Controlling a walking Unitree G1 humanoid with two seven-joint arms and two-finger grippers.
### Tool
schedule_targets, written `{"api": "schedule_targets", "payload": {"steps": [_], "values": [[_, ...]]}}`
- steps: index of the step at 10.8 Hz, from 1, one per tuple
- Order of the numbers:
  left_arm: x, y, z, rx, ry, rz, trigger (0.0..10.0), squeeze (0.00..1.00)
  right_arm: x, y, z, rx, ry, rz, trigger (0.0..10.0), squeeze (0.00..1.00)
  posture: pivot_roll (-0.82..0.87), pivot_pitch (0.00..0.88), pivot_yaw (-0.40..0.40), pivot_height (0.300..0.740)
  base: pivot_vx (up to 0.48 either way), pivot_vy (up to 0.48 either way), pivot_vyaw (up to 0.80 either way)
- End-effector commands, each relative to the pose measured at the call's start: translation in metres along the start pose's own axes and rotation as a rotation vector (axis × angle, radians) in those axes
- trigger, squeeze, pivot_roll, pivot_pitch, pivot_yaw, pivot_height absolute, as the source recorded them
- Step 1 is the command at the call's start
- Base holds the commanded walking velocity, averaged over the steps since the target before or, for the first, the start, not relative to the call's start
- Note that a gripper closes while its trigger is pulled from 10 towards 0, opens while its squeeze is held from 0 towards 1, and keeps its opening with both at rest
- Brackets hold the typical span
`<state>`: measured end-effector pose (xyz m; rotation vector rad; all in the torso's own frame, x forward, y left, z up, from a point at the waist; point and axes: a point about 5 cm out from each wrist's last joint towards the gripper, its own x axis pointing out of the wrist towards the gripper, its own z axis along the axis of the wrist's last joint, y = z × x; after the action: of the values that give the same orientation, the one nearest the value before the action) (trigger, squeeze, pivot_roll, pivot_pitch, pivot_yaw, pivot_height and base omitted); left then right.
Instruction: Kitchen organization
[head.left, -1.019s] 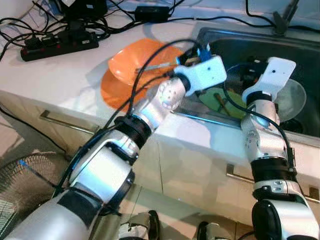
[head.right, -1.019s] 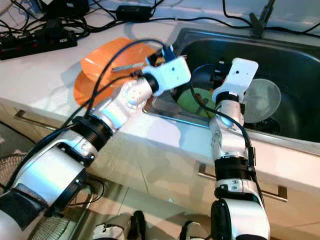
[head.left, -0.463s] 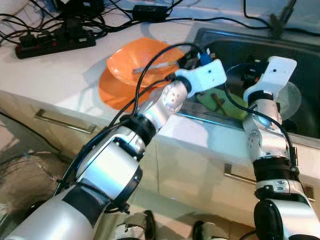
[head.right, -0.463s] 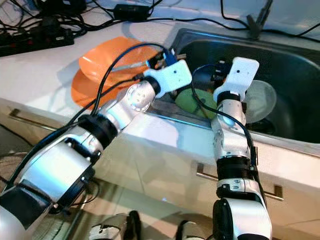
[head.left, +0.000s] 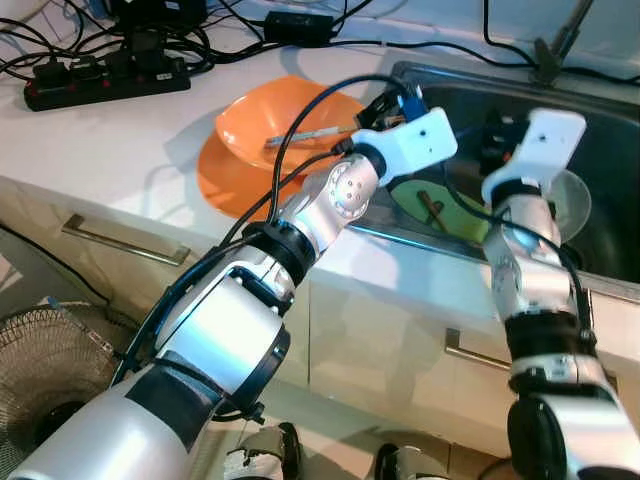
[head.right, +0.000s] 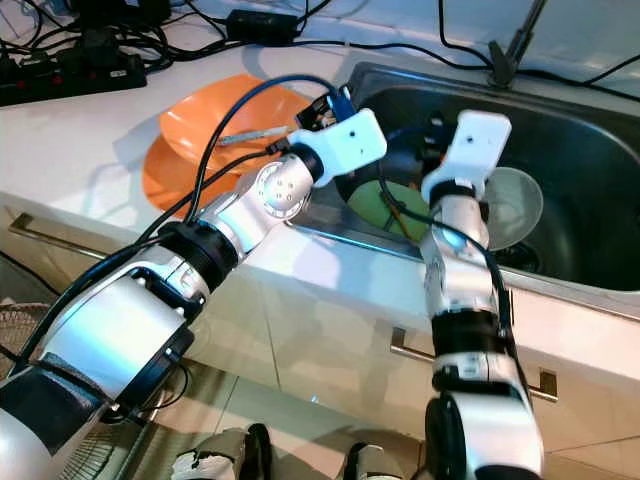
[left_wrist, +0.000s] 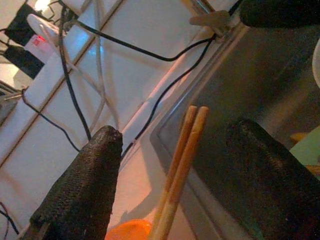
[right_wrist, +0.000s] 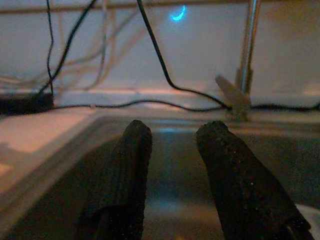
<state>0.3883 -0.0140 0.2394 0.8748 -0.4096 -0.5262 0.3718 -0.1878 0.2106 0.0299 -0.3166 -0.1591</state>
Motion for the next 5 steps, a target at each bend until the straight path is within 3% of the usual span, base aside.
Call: {"api": "schedule_targets", "payload": {"steps": [1,5], "values": [[0.0025,0.0035,0.0055,0.013,-0.013,0.014,0.0,0.0,0.0024,-0.001,0.0007,-0.003,0.009,0.006,10.0,0.0,0.01,0.062,-0.03,0.74,0.0,0.0,0.0],[0.0013,-0.0023,0.0035,0.01,-0.012,-0.001,0.0,0.0,0.0021,0.0016,-0.0008,0.002,0.009,0.008,10.0,0.0,0.02,0.048,-0.017,0.74,0.0,0.0,0.0]]}}
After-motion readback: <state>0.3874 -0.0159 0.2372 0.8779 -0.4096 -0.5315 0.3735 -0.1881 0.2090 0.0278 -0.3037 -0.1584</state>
